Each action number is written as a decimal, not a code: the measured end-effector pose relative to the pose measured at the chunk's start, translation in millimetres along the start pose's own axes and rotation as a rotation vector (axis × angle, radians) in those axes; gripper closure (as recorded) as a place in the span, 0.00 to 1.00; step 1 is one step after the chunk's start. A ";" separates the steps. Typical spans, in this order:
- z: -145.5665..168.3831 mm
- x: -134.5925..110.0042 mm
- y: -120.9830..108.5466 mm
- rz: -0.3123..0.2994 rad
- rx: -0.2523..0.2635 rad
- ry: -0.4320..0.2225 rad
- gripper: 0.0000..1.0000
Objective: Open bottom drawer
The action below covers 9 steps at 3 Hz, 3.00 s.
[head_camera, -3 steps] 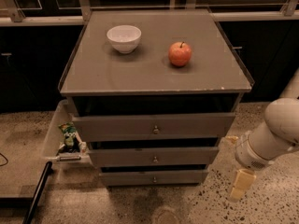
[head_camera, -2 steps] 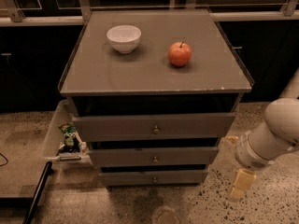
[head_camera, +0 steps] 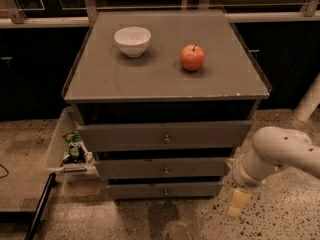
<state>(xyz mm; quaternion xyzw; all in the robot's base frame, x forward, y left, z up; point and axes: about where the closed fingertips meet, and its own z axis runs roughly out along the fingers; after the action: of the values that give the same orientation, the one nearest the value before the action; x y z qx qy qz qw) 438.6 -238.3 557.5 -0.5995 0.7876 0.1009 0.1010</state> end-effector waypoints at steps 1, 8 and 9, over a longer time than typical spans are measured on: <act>70.2 13.1 -8.1 -0.065 0.038 0.003 0.00; 307.0 77.7 -82.1 -0.190 0.152 -0.287 0.00; 312.8 78.4 -83.8 -0.232 0.161 -0.287 0.00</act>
Offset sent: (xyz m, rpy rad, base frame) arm 0.0464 -0.0059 -0.1818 0.0511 -0.2087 0.1114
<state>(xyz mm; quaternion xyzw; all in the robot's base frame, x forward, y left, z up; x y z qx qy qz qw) 510.9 -245.1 232.3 -0.6557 0.6963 0.1097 0.2705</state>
